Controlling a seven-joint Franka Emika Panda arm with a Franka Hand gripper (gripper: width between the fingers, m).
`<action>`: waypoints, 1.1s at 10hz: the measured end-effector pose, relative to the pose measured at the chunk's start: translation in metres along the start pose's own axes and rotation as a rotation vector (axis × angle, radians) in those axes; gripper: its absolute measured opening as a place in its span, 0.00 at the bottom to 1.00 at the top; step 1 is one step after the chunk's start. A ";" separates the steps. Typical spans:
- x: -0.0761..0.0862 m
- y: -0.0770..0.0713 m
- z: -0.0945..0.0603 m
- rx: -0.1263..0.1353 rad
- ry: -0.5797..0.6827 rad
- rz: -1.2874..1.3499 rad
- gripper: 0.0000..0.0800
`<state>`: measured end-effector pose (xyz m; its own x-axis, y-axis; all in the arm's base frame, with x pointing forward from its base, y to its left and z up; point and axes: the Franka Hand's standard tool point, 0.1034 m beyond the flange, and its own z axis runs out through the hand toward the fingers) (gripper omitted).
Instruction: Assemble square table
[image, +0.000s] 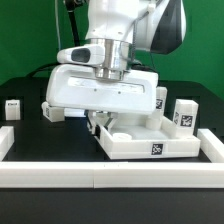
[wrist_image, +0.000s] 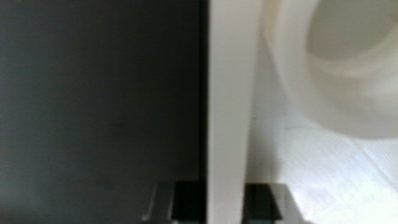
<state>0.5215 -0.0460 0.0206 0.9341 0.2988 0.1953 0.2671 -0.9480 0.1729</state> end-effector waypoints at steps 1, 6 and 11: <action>0.001 0.001 0.000 -0.001 0.002 -0.013 0.08; 0.081 0.001 -0.003 -0.048 0.047 -0.539 0.08; 0.091 0.000 -0.002 -0.076 0.057 -0.839 0.08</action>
Offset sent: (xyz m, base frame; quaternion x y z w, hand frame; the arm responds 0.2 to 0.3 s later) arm 0.0944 0.0149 0.0230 -0.0554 0.0081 -0.3410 0.9384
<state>0.6057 -0.0185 0.0404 0.4192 0.9077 0.0217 0.8485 -0.4001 0.3462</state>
